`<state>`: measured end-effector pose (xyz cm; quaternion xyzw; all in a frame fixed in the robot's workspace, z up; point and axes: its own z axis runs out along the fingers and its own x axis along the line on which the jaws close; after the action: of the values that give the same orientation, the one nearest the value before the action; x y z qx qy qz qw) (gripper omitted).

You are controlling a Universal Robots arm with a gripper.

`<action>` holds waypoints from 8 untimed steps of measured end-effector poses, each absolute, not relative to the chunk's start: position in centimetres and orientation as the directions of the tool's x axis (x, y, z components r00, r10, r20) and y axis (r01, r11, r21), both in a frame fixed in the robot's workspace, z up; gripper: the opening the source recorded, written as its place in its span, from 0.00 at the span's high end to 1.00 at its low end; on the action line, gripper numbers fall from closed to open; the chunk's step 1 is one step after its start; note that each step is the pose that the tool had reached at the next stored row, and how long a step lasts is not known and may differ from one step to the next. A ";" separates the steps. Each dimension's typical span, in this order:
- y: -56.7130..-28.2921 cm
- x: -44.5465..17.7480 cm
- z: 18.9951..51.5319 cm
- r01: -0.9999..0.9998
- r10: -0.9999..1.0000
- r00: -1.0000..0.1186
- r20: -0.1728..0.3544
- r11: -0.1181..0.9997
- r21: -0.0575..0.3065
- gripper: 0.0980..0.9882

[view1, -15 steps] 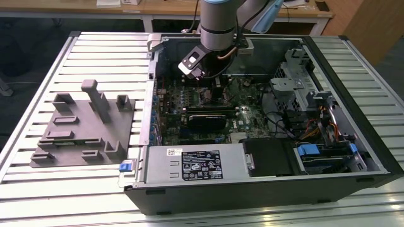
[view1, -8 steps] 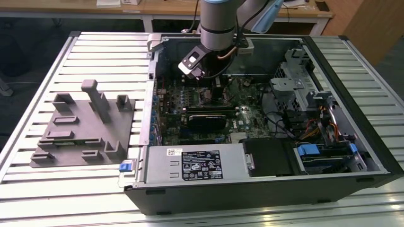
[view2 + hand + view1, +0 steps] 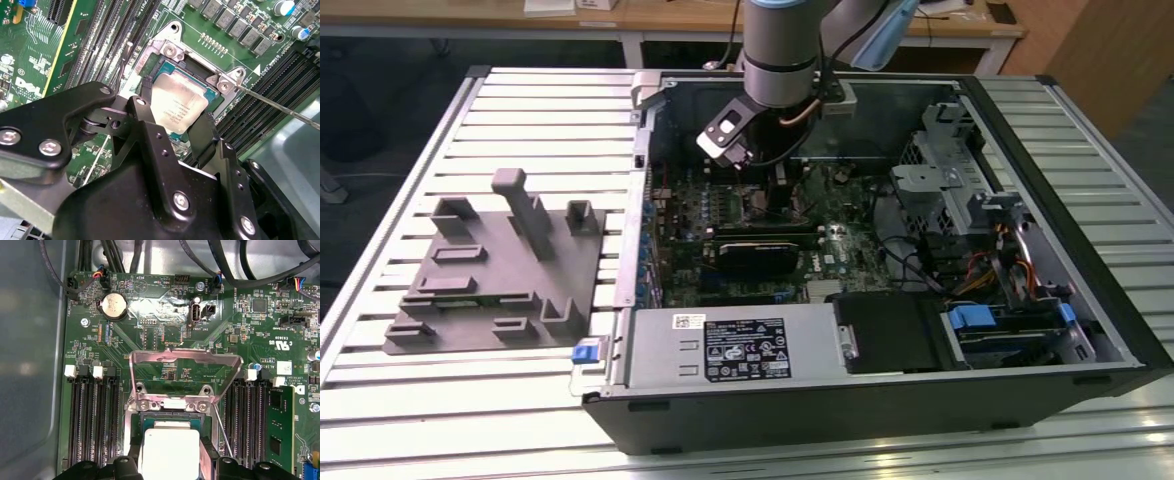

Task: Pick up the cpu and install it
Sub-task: 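Place the cpu into insertion slot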

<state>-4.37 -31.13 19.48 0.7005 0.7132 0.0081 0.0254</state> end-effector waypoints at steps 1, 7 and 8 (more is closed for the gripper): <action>-31.1 -4.4 19.5 0.999 1.000 -0.017 -0.025 0.019 0.047 0.51; -31.1 -4.2 19.5 0.999 1.000 -0.017 -0.025 0.019 0.047 0.51; -31.1 -4.2 19.5 0.999 1.000 -0.017 -0.025 0.019 0.047 0.51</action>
<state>-4.18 -31.13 19.46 0.7005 0.7132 0.0080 0.0254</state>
